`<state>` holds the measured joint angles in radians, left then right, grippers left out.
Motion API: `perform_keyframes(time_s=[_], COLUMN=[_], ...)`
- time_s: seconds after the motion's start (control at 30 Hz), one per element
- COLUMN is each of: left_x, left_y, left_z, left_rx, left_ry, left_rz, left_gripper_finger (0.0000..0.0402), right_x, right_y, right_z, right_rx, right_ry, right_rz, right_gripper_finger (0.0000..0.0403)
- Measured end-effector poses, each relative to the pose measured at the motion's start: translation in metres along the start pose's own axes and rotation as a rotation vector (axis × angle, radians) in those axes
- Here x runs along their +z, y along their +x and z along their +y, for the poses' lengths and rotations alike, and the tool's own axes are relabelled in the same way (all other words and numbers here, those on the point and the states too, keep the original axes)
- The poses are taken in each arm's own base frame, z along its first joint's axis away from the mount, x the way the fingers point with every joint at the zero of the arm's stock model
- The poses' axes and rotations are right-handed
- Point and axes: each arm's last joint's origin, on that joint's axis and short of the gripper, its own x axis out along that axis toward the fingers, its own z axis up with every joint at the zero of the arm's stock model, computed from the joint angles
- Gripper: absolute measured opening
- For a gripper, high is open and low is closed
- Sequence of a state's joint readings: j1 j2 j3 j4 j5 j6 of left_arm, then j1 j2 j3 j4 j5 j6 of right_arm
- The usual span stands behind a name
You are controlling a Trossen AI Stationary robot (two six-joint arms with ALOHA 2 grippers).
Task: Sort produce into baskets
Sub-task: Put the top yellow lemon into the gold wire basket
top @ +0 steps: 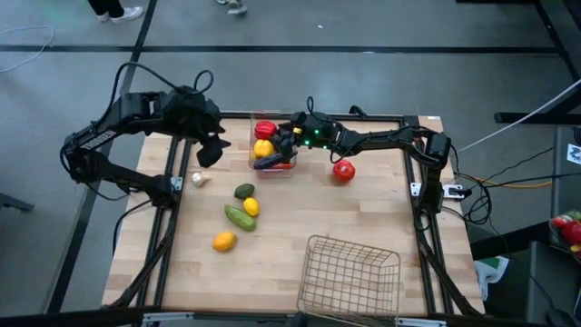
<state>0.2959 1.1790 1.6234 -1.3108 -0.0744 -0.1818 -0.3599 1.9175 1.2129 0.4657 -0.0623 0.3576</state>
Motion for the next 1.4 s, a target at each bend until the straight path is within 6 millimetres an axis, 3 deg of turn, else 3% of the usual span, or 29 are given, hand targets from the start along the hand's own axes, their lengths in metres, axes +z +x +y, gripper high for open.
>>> perform_keyframes(time_s=[0.43, 0.77, 0.97, 1.13, 1.4], left_x=[-0.004, -0.002, -0.003, -0.008, -0.037], left_y=[0.014, 0.05, 0.061, 0.071, 0.107], left_z=[-0.043, -0.076, -0.086, -0.087, -0.084], left_rx=[-0.119, -0.146, -0.154, -0.149, -0.099], left_ry=[0.119, 0.302, 0.379, 0.379, 0.353], left_rz=[0.085, 0.204, 0.238, 0.256, 0.393], left_gripper_finger=[0.0216, 0.0217, 0.0217, 0.0217, 0.0217], right_x=[0.04, 0.056, 0.063, 0.065, 0.046], right_y=[-0.038, -0.09, -0.125, -0.154, -0.186], right_z=[0.024, 0.034, 0.039, 0.05, 0.075], right_rx=[0.198, 0.18, 0.169, 0.189, 0.286], right_ry=[-0.188, -0.227, -0.245, -0.281, -0.324], right_rz=[0.018, 0.23, 0.335, 0.401, 0.425], right_gripper_finger=[0.0382, 0.0382, 0.0382, 0.0382, 0.0383])
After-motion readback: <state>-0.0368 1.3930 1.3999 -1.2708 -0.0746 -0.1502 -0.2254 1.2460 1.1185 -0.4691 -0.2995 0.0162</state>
